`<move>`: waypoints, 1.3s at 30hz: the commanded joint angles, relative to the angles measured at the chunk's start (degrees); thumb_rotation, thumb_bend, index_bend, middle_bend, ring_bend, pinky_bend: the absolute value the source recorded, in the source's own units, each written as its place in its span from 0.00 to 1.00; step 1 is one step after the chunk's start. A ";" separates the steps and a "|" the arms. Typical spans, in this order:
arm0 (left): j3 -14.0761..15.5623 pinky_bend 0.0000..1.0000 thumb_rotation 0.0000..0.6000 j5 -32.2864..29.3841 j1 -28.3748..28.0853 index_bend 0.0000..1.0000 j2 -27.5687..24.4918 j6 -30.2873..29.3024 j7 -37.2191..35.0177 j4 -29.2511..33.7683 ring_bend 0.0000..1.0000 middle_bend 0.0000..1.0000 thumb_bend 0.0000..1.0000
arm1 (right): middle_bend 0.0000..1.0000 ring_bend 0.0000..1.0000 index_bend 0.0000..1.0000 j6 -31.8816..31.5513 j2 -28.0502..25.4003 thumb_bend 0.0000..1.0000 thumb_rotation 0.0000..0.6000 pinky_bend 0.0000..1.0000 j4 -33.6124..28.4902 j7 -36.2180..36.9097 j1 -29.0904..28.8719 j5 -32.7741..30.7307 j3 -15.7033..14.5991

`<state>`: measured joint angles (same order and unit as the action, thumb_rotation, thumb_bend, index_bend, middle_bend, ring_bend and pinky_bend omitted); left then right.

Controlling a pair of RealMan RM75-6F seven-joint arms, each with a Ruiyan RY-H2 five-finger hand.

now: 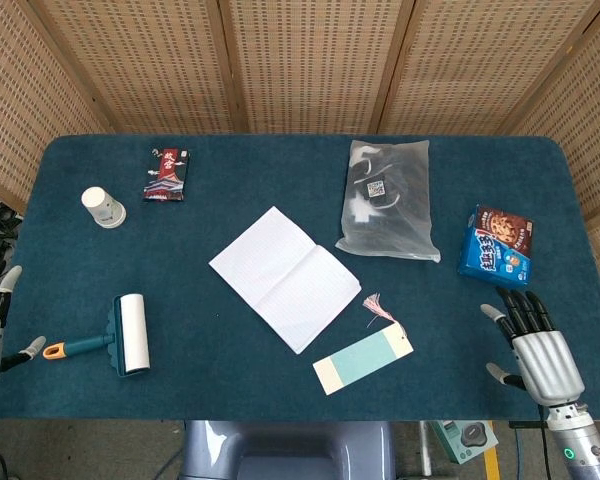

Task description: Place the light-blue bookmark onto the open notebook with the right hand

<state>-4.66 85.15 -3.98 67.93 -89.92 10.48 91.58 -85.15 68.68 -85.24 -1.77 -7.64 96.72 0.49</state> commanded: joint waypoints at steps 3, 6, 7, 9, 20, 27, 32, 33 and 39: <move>0.10 0.00 1.00 0.29 -0.07 0.00 0.11 -0.03 0.23 0.05 0.00 0.00 0.12 | 0.00 0.00 0.30 2.85 0.16 0.13 1.00 0.08 -0.39 0.66 -2.03 1.06 -0.73; 0.14 0.00 1.00 0.38 -0.16 0.00 0.19 0.10 0.23 -0.05 0.00 0.00 0.12 | 0.00 0.00 0.32 5.51 0.82 0.13 1.00 0.08 -0.53 0.49 -3.36 0.91 -1.11; 0.16 0.00 1.00 0.40 -0.19 0.00 0.20 0.15 0.23 -0.09 0.00 0.00 0.12 | 0.00 0.00 0.33 6.16 1.11 0.13 1.00 0.08 -0.55 0.38 -3.70 0.84 -1.18; 0.18 0.00 1.00 0.43 -0.25 0.00 0.24 0.26 0.14 -0.16 0.00 0.00 0.12 | 0.00 0.00 0.36 7.59 1.79 0.13 1.00 0.09 -0.66 0.08 -4.48 0.75 -1.34; 0.28 0.00 1.00 0.59 -0.44 0.00 0.28 0.54 0.07 -0.23 0.00 0.00 0.12 | 0.00 0.00 0.37 15.11 4.09 0.15 1.00 0.09 -3.80 -6.25 -8.33 -0.82 -1.61; 0.40 0.00 1.00 0.93 -0.49 0.00 0.33 0.46 0.11 -0.21 0.00 0.00 0.12 | 0.01 0.00 0.38 18.46 5.95 0.15 1.00 0.09 -5.23 -9.80 -10.55 -2.55 -0.77; 0.37 0.00 1.00 0.80 -0.54 0.00 0.31 0.59 -0.09 -0.27 0.00 0.00 0.12 | 0.01 0.00 0.39 20.03 7.37 0.15 1.00 0.09 -5.31 -11.24 -11.78 -4.11 -0.09; 0.36 0.00 1.00 0.78 -0.55 0.00 0.30 0.63 -0.11 -0.29 0.00 0.00 0.12 | 0.01 0.00 0.38 20.27 7.59 0.15 1.00 0.09 -5.31 -11.49 -11.97 -4.37 -0.03; 0.29 0.00 1.00 0.62 -0.71 0.00 0.24 0.94 -0.52 -0.41 0.00 0.00 0.12 | 0.00 0.00 0.36 22.27 8.82 0.15 1.00 0.09 -5.52 -13.52 -13.12 -6.16 0.04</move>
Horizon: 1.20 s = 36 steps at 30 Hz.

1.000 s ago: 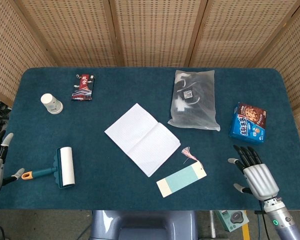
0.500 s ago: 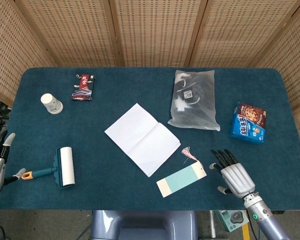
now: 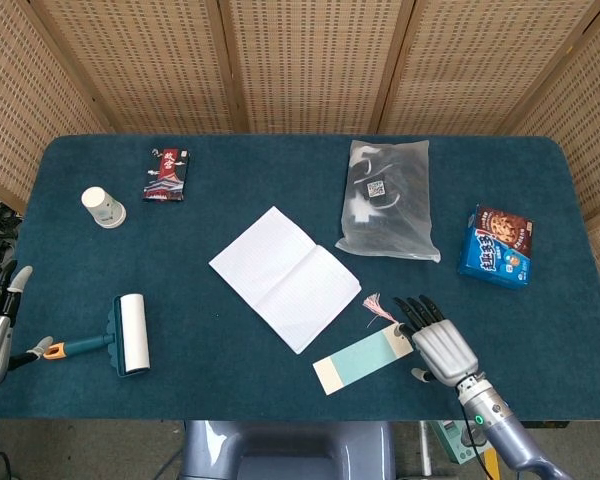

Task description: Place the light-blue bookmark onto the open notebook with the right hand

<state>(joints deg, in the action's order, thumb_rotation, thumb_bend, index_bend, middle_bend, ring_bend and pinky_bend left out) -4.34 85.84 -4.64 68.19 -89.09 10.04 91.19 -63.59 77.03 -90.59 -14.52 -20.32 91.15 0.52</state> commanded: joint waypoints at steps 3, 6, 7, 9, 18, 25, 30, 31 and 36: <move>-0.03 0.00 1.00 -0.27 -0.18 0.00 0.02 0.44 0.01 -0.09 0.00 0.00 0.12 | 0.00 0.00 0.36 1.29 1.30 0.15 1.00 0.09 -0.45 -1.99 -0.87 -1.00 -0.19; 0.04 0.00 1.00 -0.29 -0.30 0.00 0.08 0.69 0.28 -0.01 0.00 0.00 0.12 | 0.00 0.00 0.36 2.10 2.41 0.15 1.00 0.09 -0.81 -2.88 -1.41 -1.24 -0.47; 0.05 0.00 1.00 -0.27 -0.32 0.00 0.11 0.70 0.36 0.01 0.00 0.00 0.12 | 0.00 0.00 0.36 2.29 2.75 0.15 1.00 0.09 -0.86 -3.16 -1.57 -1.34 -0.51; 0.13 0.00 1.00 -0.09 -0.34 0.00 0.15 0.66 0.53 0.12 0.00 0.00 0.12 | 0.00 0.00 0.36 2.95 3.83 0.15 1.00 0.09 -0.86 -4.08 -2.15 -1.40 -0.57; 0.12 0.00 1.00 -0.11 -0.37 0.00 0.08 0.65 0.06 0.04 0.00 0.00 0.12 | 0.00 0.00 0.31 5.09 6.78 0.15 1.00 0.08 -0.68 -8.29 -4.31 -3.06 0.07; 0.21 0.00 1.00 0.02 -0.44 0.00 0.08 0.71 0.08 0.04 0.00 0.00 0.12 | 0.00 0.00 0.30 6.39 7.36 0.15 1.00 0.08 -0.63 -10.97 -5.25 -5.76 0.50; 0.29 0.00 1.00 0.12 -0.52 0.00 0.16 0.80 0.34 0.09 0.00 0.00 0.12 | 0.00 0.00 0.29 6.99 7.52 0.15 1.00 0.08 -0.53 -11.86 -5.82 -6.98 0.52; 0.31 0.00 1.00 0.14 -0.53 0.00 0.18 0.82 0.39 0.09 0.00 0.00 0.12 | 0.00 0.00 0.29 7.06 7.56 0.15 1.00 0.07 -0.55 -11.93 -5.91 -7.11 0.55; 0.37 0.00 1.00 0.27 -0.61 0.00 0.24 0.85 0.65 0.17 0.00 0.00 0.12 | 0.00 0.00 0.29 8.06 8.08 0.15 1.00 0.07 -0.84 -13.49 -7.17 -8.35 1.19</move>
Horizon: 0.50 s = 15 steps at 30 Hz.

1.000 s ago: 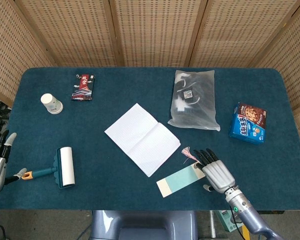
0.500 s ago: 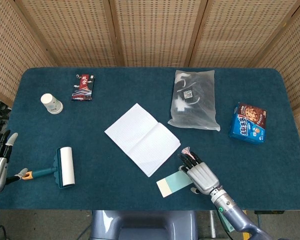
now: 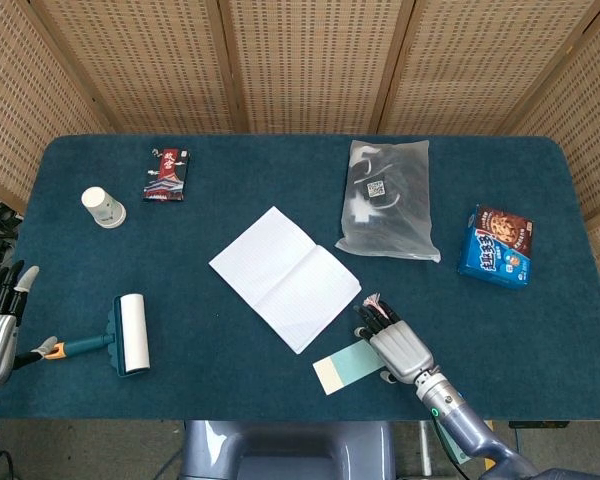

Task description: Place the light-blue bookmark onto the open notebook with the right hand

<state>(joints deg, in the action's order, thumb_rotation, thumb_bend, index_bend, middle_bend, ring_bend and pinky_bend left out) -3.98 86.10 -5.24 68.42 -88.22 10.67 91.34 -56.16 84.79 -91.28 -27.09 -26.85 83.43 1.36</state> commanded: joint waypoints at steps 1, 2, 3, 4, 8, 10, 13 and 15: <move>0.01 0.00 1.00 0.02 0.00 0.00 -0.01 -0.03 0.00 0.02 0.00 0.00 0.12 | 0.00 0.00 0.29 0.86 0.38 0.15 1.00 0.07 -0.26 -1.40 -0.83 -1.05 0.43; 0.00 0.00 1.00 0.01 0.00 0.00 -0.02 -0.05 -0.07 0.02 0.00 0.00 0.12 | 0.00 0.00 0.29 1.09 0.45 0.15 1.00 0.07 -0.37 -1.90 -1.01 -1.50 0.48; 0.00 0.00 1.00 0.00 0.02 0.00 -0.05 -0.07 -0.15 0.01 0.00 0.00 0.12 | 0.00 0.00 0.29 1.34 0.52 0.15 1.00 0.07 -0.49 -2.44 -1.19 -1.98 0.51; -0.01 0.00 1.00 -0.02 0.02 0.00 -0.07 -0.07 -0.22 0.00 0.00 0.00 0.12 | 0.00 0.00 0.30 1.58 0.60 0.15 1.00 0.07 -0.60 -2.96 -1.35 -2.49 0.53; 0.03 0.00 1.00 0.11 -0.02 0.00 -0.18 -0.05 -0.56 -0.03 0.00 0.00 0.12 | 0.00 0.00 0.32 2.42 1.10 0.15 1.00 0.07 -0.56 -5.87 -2.00 -4.88 0.46; 0.03 0.00 1.00 0.16 -0.02 0.00 -0.18 -0.11 -0.61 -0.05 0.00 0.00 0.12 | 0.00 0.00 0.32 2.44 1.30 0.15 1.00 0.07 -0.69 -6.66 -2.16 -5.68 0.44; 0.05 0.00 1.00 0.23 -0.06 0.00 -0.21 -0.09 -0.60 -0.01 0.00 0.00 0.12 | 0.00 0.00 0.32 2.43 1.57 0.15 1.00 0.07 -0.84 -7.54 -2.53 -6.72 0.45; 0.05 0.00 1.00 0.26 -0.08 0.00 -0.23 -0.10 -0.57 0.04 0.00 0.00 0.12 | 0.00 0.00 0.32 2.39 1.66 0.15 1.00 0.07 -0.89 -8.10 -2.74 -7.24 0.44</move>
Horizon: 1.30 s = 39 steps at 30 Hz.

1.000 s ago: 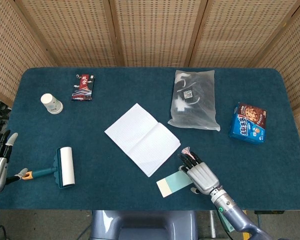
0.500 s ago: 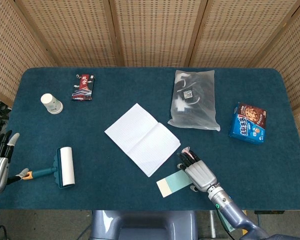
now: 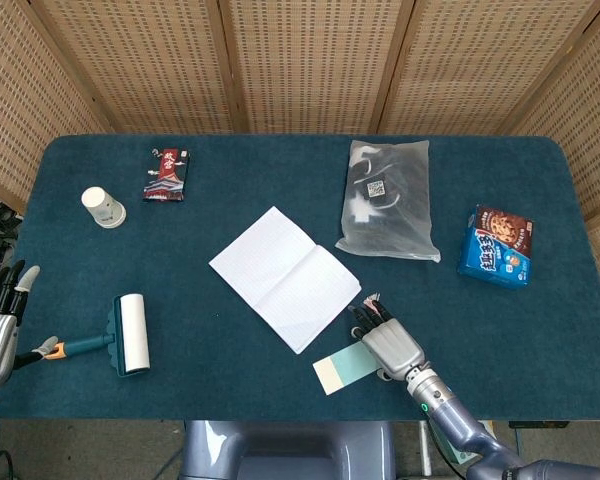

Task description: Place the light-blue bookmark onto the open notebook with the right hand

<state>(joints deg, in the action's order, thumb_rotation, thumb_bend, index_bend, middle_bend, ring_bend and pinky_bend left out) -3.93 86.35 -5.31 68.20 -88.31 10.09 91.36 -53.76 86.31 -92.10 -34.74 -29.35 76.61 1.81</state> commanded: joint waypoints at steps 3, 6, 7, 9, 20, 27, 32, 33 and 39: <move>0.02 0.00 1.00 0.06 0.00 0.00 0.00 -0.06 0.04 0.06 0.00 0.00 0.12 | 0.00 0.00 0.32 -0.06 0.24 0.15 1.00 0.07 -0.25 -1.05 -0.49 -1.08 -0.06; 0.01 0.00 1.00 0.13 0.00 0.00 0.00 -0.13 0.02 0.03 0.00 0.00 0.12 | 0.00 0.00 0.32 0.06 0.30 0.15 1.00 0.07 -0.28 -2.14 -0.82 -2.19 -0.30; 0.02 0.00 1.00 0.13 -0.01 0.00 0.00 -0.13 0.01 0.03 0.00 0.00 0.12 | 0.00 0.00 0.32 0.05 0.30 0.15 1.00 0.07 -0.31 -2.29 -0.87 -2.39 -0.33; 0.02 0.00 1.00 0.12 -0.01 0.00 0.00 -0.12 -0.05 0.00 0.00 0.00 0.12 | 0.00 0.00 0.32 -0.04 0.30 0.15 1.00 0.07 -0.41 -2.66 -0.94 -2.92 -0.47; 0.07 0.00 1.00 0.29 -0.08 0.00 -0.01 -0.12 -0.14 -0.02 0.00 0.00 0.12 | 0.00 0.00 0.35 -0.25 0.92 0.15 1.00 0.07 -0.09 -3.02 -1.51 -4.57 -1.30; 0.08 0.00 1.00 0.35 -0.14 0.00 -0.04 -0.08 -0.26 -0.02 0.00 0.00 0.12 | 0.00 0.00 0.36 -0.57 1.43 0.15 1.00 0.07 0.10 -3.01 -1.90 -4.82 -1.74; 0.09 0.00 1.00 0.35 -0.17 0.00 -0.07 -0.03 -0.47 -0.09 0.00 0.00 0.12 | 0.02 0.00 0.43 -0.98 1.67 0.15 1.00 0.08 0.11 -3.03 -2.09 -4.82 -1.98; 0.09 0.00 1.00 0.38 -0.18 0.00 -0.07 -0.05 -0.50 -0.09 0.00 0.00 0.12 | 0.03 0.00 0.46 -1.14 1.75 0.15 1.00 0.09 0.16 -2.96 -2.14 -4.64 -2.04; 0.14 0.00 1.00 0.49 -0.20 0.00 -0.06 -0.07 -0.47 -0.09 0.00 0.00 0.12 | 0.08 0.00 0.53 -1.76 1.97 0.15 1.00 0.11 0.46 -2.44 -2.22 -3.88 -2.40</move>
<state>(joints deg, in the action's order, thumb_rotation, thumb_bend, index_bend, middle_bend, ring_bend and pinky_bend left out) -3.79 86.83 -5.50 68.14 -88.39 9.62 91.27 -55.52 88.28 -91.65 -37.18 -31.56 72.73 -0.58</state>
